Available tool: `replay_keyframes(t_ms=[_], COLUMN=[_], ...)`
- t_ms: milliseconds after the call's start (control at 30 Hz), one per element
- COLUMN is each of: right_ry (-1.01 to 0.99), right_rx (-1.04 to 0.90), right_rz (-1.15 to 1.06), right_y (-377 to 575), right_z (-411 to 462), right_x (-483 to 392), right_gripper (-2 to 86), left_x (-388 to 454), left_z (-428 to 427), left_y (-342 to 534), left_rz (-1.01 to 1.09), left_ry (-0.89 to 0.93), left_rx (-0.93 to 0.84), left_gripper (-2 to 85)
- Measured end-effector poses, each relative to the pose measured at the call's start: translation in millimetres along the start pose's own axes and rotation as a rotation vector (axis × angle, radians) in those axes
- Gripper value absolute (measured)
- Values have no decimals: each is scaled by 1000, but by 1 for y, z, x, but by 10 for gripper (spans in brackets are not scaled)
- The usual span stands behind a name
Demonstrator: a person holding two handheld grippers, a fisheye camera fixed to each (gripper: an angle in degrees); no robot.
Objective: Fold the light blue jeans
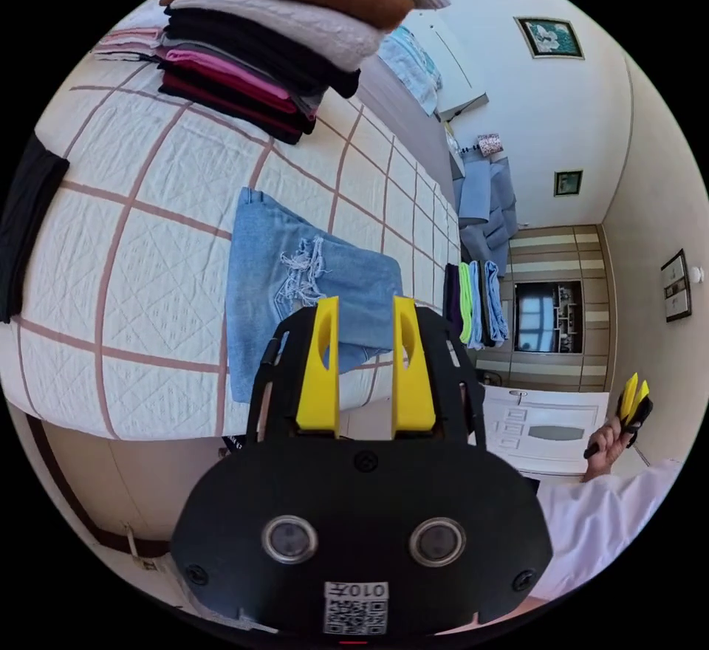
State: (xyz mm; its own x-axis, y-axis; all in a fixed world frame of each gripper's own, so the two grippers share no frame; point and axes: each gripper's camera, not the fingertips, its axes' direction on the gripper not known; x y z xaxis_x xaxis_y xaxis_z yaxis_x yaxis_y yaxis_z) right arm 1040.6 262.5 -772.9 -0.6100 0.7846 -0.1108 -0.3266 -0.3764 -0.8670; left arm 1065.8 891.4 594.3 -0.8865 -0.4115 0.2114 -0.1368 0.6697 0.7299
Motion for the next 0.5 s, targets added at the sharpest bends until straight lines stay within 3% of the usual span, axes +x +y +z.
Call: replay_keyframes(t_ms=[167, 333, 500], right_ry=[25, 34, -18], right_rx=[-107, -216, -275], right_rz=[-37, -73, -118], right_y=[-37, -64, -95], right_z=[75, 131, 168], right_x=[-31, -50, -33], right_gripper=[90, 92, 88], left_x=[15, 35, 97], left_z=[45, 82, 96], left_y=[-11, -9, -16], left_rz=[-143, -326, -378], left_ry=[-74, 38, -141], left_rx=[-82, -107, -189], left_gripper=[129, 142, 109])
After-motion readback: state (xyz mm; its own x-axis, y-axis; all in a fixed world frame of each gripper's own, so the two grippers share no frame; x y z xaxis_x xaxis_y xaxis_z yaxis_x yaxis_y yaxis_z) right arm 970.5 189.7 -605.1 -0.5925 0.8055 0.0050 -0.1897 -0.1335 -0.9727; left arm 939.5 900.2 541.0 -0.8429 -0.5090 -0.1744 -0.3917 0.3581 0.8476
